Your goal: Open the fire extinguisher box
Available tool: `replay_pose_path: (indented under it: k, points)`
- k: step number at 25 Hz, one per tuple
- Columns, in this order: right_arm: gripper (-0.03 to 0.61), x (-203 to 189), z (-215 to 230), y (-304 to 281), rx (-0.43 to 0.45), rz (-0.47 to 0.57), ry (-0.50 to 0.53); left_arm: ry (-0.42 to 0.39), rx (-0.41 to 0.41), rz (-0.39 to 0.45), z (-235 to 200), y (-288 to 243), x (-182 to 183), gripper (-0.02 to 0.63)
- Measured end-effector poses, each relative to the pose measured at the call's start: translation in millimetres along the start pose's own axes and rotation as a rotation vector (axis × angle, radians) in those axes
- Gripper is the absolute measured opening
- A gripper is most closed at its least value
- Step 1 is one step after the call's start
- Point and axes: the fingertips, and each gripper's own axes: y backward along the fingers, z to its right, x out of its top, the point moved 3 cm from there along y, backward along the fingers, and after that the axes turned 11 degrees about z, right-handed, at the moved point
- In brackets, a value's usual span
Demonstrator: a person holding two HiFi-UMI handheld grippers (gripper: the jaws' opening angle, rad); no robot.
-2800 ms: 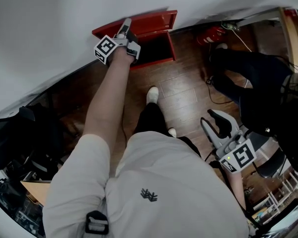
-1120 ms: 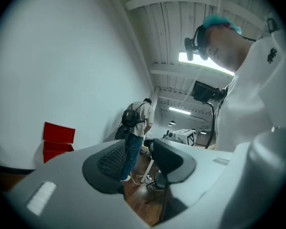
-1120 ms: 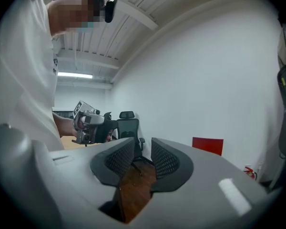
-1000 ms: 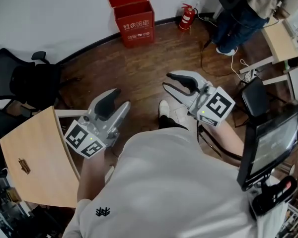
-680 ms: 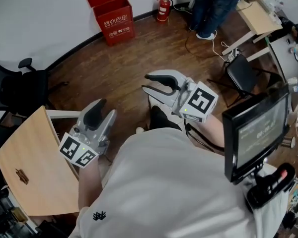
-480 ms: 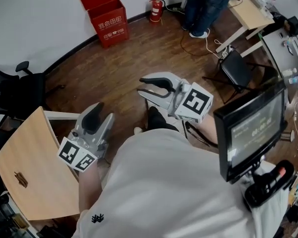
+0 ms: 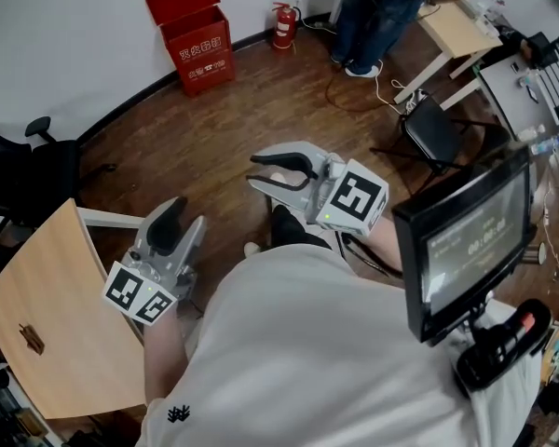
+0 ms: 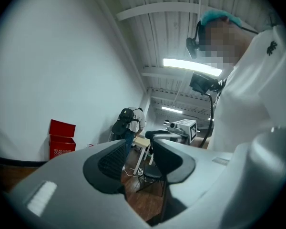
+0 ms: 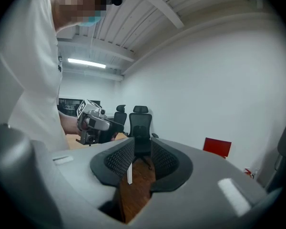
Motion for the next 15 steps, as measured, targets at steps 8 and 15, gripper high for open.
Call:
replay_pose_path:
  k: [8,15]
  points:
    - [0.095,0.1,-0.2,-10.0,0.033,-0.011,0.019,0.012,0.029,0.008,-9.2,8.1,0.1,0.172]
    - [0.095,-0.4,1.1,-7.9,0.023,-0.006,0.012,0.011,0.025,0.026,-11.9,4.2,5.1,0.172]
